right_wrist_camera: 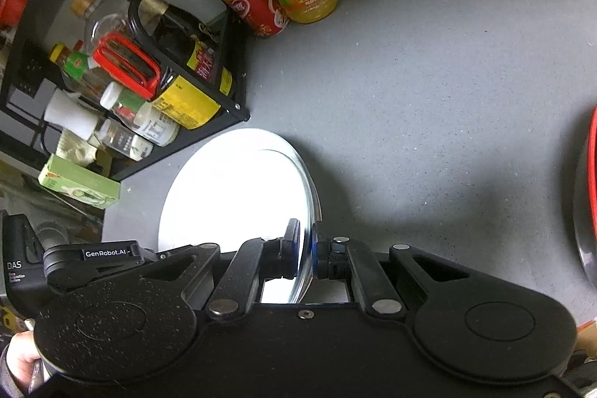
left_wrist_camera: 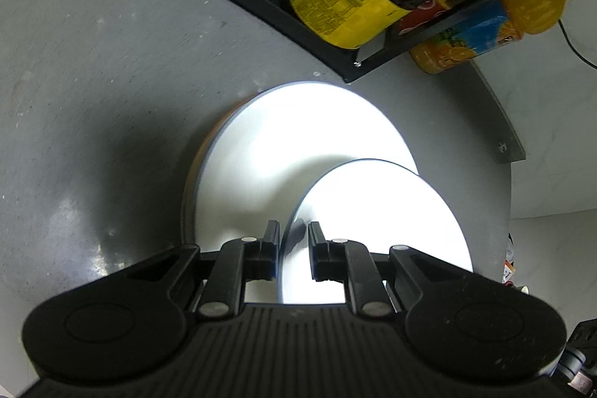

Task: Organize plates and bowls
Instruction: 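Carry the 'BAKERY' plate with both grippers onto the 'Sweet' plate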

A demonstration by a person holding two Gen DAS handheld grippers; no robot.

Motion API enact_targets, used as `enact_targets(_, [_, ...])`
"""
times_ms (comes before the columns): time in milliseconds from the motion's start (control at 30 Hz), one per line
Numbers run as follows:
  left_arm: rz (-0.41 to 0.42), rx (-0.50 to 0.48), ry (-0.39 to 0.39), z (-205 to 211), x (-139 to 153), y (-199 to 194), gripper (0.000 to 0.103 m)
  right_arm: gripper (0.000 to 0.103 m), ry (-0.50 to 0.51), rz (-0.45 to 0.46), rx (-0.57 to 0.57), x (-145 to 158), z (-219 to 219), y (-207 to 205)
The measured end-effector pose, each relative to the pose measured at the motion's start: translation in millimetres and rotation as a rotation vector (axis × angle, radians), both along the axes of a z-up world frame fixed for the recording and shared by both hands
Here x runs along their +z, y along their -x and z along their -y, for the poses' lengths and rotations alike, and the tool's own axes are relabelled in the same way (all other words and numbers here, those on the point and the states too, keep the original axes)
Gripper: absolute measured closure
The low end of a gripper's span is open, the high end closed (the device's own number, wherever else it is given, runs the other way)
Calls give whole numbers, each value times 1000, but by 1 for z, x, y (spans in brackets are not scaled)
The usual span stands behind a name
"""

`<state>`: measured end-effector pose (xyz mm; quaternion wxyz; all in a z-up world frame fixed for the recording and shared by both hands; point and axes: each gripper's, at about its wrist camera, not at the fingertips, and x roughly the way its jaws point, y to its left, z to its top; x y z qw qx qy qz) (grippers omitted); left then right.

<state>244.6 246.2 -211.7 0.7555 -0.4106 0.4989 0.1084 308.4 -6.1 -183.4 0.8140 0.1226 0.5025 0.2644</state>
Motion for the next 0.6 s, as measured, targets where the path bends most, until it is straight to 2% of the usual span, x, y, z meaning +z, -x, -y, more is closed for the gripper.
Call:
enact_targets(133, [-22,-11,-38,4,-4,-2,89,96,26,14,-11,-3,-2,0])
enact_targets(433, [-43,-10,-53,7,-12,-7,88,98,52,45,7,-5,-10,-2])
enact_targets(600, [-56,-14,-115,10,-9,-15,86,98,70,45,20,-11,-16,-3])
